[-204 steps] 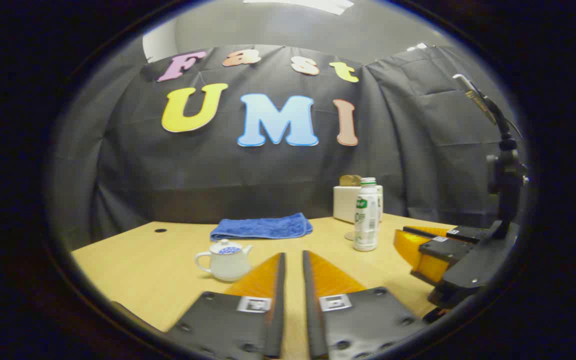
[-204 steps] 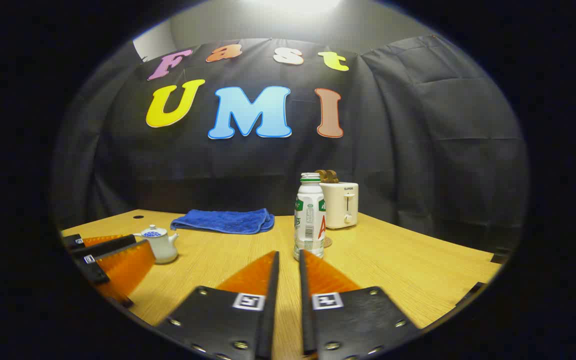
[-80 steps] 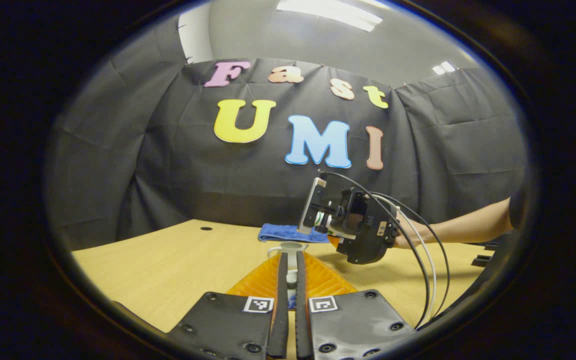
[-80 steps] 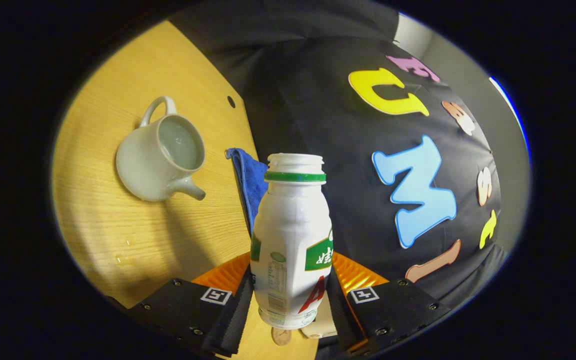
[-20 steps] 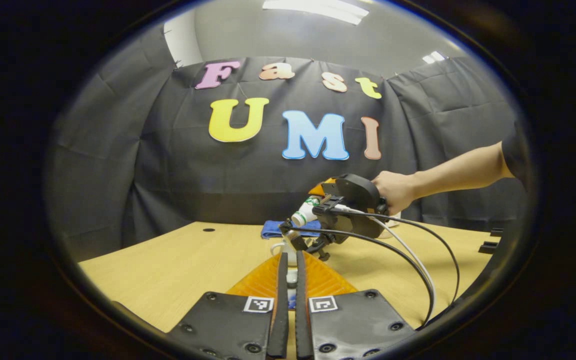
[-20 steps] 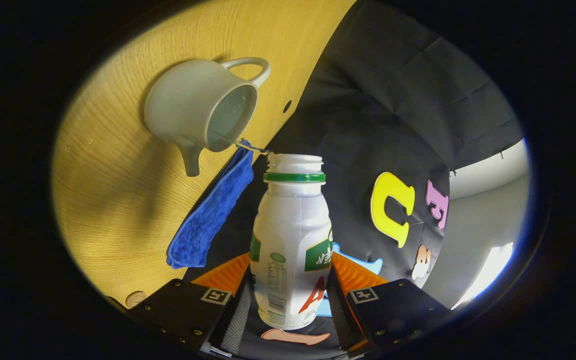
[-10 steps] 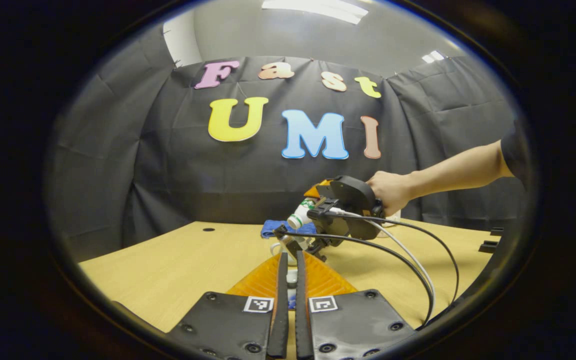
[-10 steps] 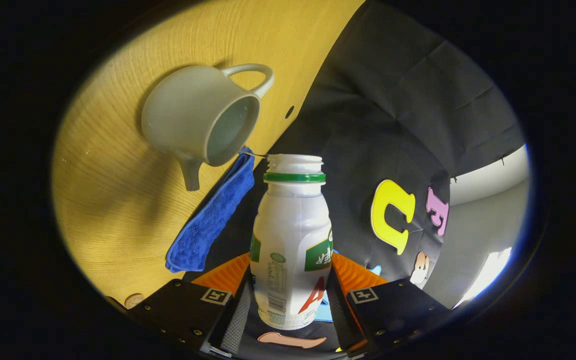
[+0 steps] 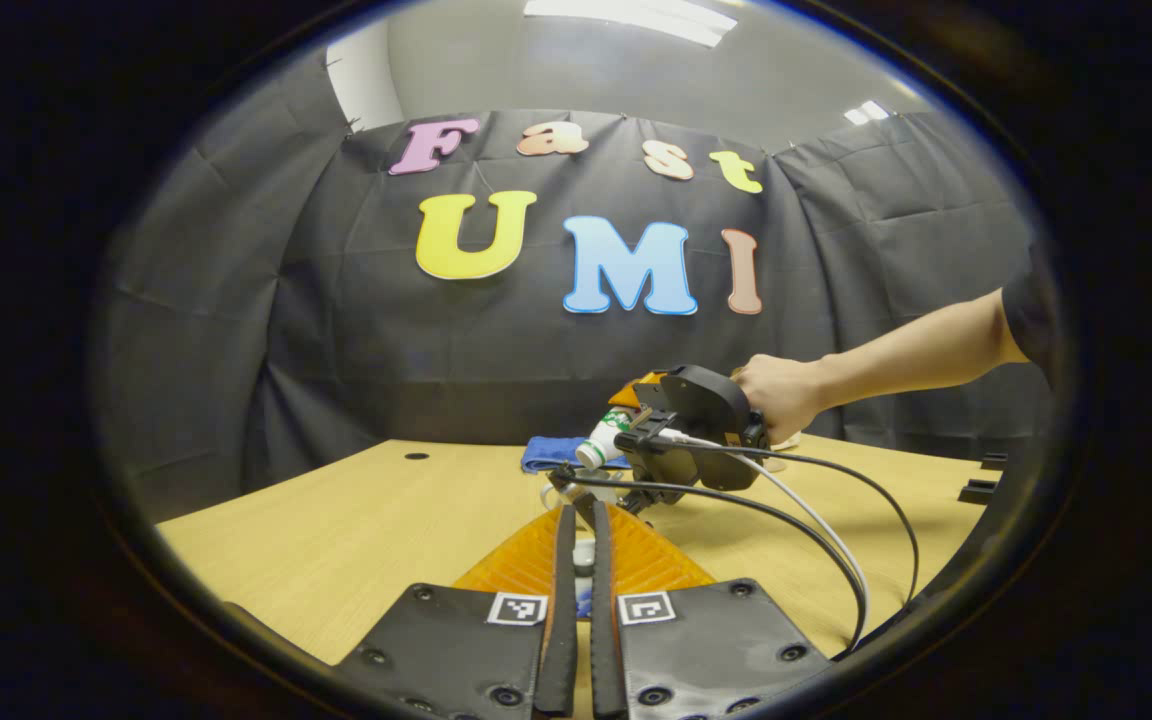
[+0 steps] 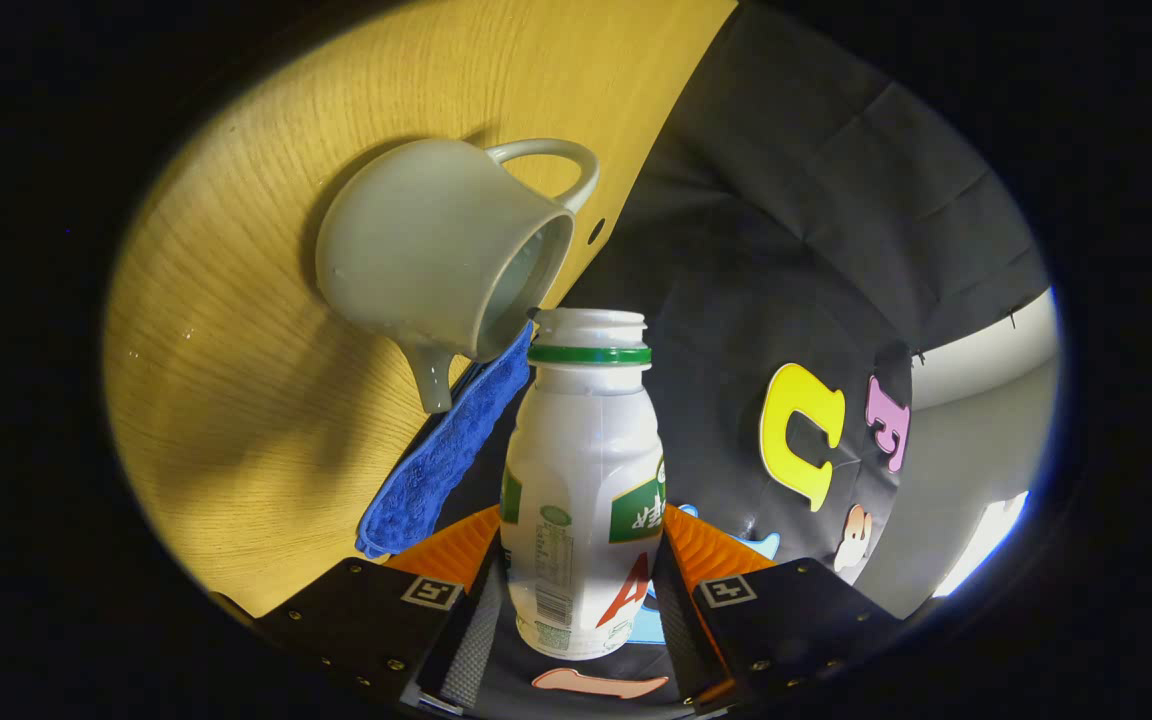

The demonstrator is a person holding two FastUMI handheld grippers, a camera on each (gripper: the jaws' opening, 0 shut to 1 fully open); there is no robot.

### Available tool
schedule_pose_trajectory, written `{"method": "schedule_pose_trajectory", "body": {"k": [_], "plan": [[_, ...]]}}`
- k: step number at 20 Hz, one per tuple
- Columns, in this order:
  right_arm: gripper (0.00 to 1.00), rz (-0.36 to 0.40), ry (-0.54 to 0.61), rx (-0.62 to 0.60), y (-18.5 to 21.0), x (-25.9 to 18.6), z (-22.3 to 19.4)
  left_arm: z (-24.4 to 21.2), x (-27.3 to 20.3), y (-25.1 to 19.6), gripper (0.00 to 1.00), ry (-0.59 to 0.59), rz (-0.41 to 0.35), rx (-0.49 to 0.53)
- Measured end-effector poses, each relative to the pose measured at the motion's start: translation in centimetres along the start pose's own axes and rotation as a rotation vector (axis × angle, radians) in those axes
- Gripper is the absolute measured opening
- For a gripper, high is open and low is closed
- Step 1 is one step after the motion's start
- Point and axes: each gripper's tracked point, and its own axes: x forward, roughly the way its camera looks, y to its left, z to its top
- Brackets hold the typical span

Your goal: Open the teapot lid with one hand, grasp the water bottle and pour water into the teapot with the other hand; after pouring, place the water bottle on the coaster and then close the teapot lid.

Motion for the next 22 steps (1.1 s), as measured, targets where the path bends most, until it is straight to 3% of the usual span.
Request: {"method": "schedule_pose_trajectory", "body": {"k": [7,10,11,12,13,14,20,21,22], "plan": [[0.71,0.08,0.014,0.308,2.1,-0.9,0.1,-0.7,0.2,0.2,0.12,0.014,-0.003,-0.043],[0.71,0.116,0.042,0.508,2.9,-0.9,-0.3,-0.8,0.3,0.1,0.17,0.016,-0.007,-0.048],[0.71,0.138,0.055,0.581,3.4,-1.0,-0.3,-1.0,0.5,0.1,0.12,0.021,-0.008,-0.053],[0.71,0.16,0.07,0.658,4.0,-0.9,-0.2,-1.2,0.6,0.1,0.16,0.029,-0.006,-0.059],[0.71,0.18,0.077,0.715,4.4,-0.9,0.0,-1.5,0.7,0.0,0.12,0.037,-0.008,-0.064],[0.71,0.196,0.079,0.777,4.8,-0.9,0.2,-1.7,0.9,0.0,0.16,0.042,-0.007,-0.069],[0.71,0.286,0.034,1.185,4.8,-1.5,2.3,-2.3,1.7,-0.5,0.16,0.072,-0.018,-0.092],[0.71,0.305,0.029,1.26,4.4,-1.7,2.5,-1.9,1.7,-0.4,0.12,0.066,-0.015,-0.092],[0.71,0.306,0.018,1.335,4.0,-2.1,2.3,-1.7,1.9,-0.4,0.16,0.065,-0.015,-0.091]]}}
